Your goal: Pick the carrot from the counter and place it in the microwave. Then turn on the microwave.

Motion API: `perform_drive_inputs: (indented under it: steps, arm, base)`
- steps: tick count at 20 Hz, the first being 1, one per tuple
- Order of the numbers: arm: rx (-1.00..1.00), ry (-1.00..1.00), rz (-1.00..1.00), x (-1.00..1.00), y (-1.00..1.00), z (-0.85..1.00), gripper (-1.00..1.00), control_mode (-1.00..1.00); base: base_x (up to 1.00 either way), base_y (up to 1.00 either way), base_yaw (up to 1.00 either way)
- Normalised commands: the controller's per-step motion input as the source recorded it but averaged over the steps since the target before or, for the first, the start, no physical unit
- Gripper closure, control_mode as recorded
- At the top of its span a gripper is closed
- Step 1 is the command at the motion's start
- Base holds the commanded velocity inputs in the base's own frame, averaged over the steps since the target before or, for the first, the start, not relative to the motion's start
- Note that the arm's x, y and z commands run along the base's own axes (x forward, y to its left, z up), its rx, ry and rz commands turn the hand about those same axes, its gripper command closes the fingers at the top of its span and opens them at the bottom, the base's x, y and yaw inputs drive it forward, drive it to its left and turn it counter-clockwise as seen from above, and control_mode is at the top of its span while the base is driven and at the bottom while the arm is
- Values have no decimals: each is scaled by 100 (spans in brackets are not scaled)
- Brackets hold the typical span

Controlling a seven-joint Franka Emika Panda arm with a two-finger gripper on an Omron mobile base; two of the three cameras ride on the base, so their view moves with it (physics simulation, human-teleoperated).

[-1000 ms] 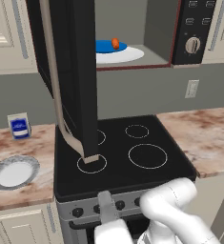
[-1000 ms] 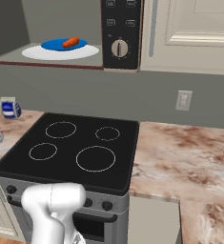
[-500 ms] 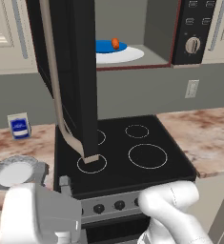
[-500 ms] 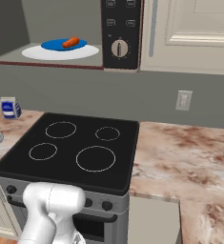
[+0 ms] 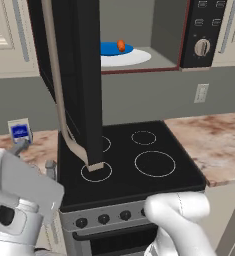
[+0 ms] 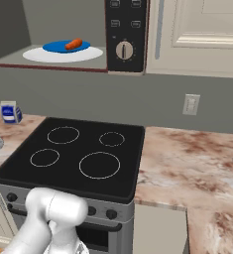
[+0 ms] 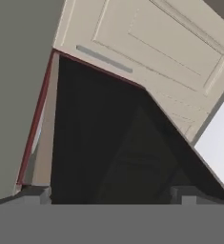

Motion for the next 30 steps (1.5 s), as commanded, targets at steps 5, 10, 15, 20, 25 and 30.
perform_drive_inputs:
  steps: [5, 10, 15, 20, 25, 30]
  arm:
    - [1, 5, -18, 61, 2, 16, -100, -100]
    - [5, 2, -18, 35, 0, 28, -100, -100]
    - [14, 0, -13, -10, -29, 39, -100, -100]
    - [20, -1, -9, -22, -85, 42, -100, -100]
    - [26, -1, -10, -15, -100, 40, -100, -100]
    - [24, 0, -8, -9, -100, 26, -100, -100]
  base:
    - [0, 0, 0]
    - [0, 0, 0]
    - [0, 0, 0]
    - [0, 0, 0]
    - [0, 0, 0]
    - [0, 0, 0]
